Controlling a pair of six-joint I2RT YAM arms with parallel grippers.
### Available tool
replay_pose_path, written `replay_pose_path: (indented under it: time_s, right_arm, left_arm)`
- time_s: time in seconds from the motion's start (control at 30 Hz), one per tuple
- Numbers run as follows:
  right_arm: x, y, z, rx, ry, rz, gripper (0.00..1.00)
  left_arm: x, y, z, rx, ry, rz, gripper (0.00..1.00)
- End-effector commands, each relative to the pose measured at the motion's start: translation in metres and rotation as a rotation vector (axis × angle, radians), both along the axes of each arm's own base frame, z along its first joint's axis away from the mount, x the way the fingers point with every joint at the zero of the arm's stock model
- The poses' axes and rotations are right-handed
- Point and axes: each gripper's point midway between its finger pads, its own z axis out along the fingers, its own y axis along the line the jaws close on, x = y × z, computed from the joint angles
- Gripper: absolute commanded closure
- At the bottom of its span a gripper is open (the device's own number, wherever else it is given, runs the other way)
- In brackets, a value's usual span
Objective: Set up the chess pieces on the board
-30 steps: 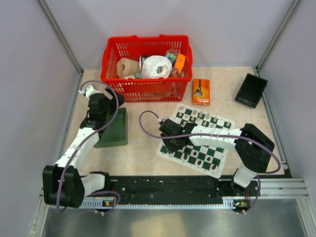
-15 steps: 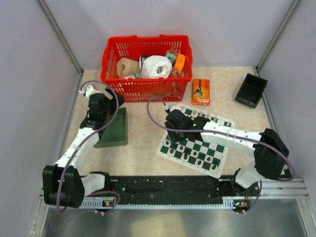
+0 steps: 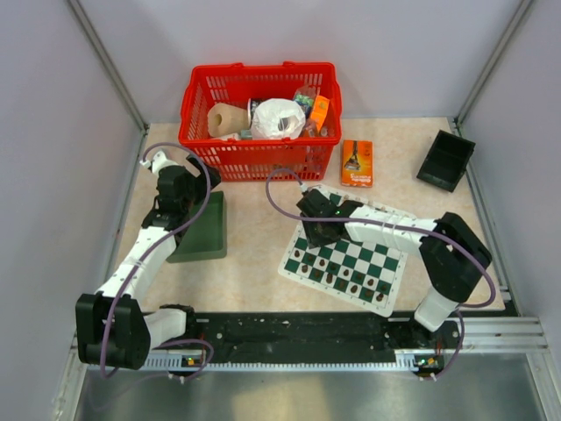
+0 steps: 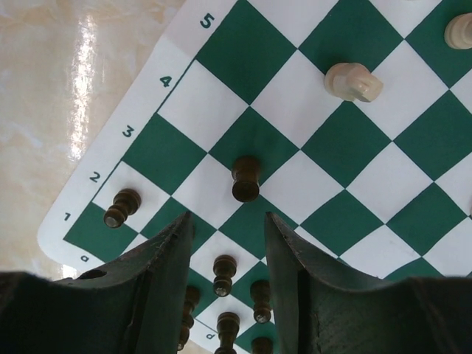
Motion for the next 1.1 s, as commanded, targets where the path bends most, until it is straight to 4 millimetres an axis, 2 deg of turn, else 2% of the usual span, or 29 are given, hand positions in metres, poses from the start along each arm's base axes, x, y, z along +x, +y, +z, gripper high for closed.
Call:
replay_pose_path:
  time_s: [0.0, 0.23, 0.43, 1.07]
  right_arm:
    - [0.025, 0.014, 0.018, 0.053, -0.073, -0.027, 0.56]
    - [0.032, 0.004, 0.008, 0.031, -0.073, -0.052, 0.59]
    - [0.039, 0.007, 0.008, 0.051, -0.083, -0.051, 0.62]
    - [0.042, 0.007, 0.002, 0.035, -0.073, -0.047, 0.72]
  left_arm:
    - [0.002, 0.003, 0.012, 0.003, -0.048, 0.007, 0.01]
    - [0.002, 0.003, 0.011, 0.003, -0.045, 0.006, 0.01]
    - [0.003, 0.001, 0.012, -0.005, -0.049, 0.0, 0.01]
    - [0.004, 0.001, 0.012, -0.003, -0.049, 0.0, 0.01]
